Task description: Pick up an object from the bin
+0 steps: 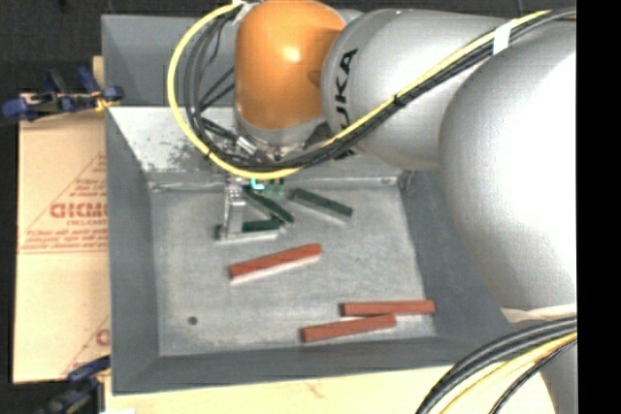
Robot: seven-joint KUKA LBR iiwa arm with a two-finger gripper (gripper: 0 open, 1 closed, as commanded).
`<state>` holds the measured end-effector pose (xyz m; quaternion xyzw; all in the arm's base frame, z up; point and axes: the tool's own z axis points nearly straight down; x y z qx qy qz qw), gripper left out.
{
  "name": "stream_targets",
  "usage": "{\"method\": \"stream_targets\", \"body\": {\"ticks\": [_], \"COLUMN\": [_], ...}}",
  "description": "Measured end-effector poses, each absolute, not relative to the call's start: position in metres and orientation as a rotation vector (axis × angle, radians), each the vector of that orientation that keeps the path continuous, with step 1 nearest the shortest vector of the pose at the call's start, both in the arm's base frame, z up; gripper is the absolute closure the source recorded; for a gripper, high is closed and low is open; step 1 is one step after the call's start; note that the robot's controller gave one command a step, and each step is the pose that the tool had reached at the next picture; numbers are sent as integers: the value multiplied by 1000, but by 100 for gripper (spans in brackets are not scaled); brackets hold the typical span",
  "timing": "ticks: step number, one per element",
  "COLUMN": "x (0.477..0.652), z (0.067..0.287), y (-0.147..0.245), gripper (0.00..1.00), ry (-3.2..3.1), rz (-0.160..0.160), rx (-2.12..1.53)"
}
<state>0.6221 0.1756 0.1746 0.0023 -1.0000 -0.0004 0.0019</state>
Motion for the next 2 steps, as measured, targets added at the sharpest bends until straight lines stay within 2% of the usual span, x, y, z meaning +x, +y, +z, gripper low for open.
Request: {"method": "stream_targets", "body": {"ticks": [1,2], "x": [601,605], "z": [72,79], "y": [121,124], "gripper": [0,100], "ry": [-3136,-3147], "rz": [4,-3], "rx": [95,93]}}
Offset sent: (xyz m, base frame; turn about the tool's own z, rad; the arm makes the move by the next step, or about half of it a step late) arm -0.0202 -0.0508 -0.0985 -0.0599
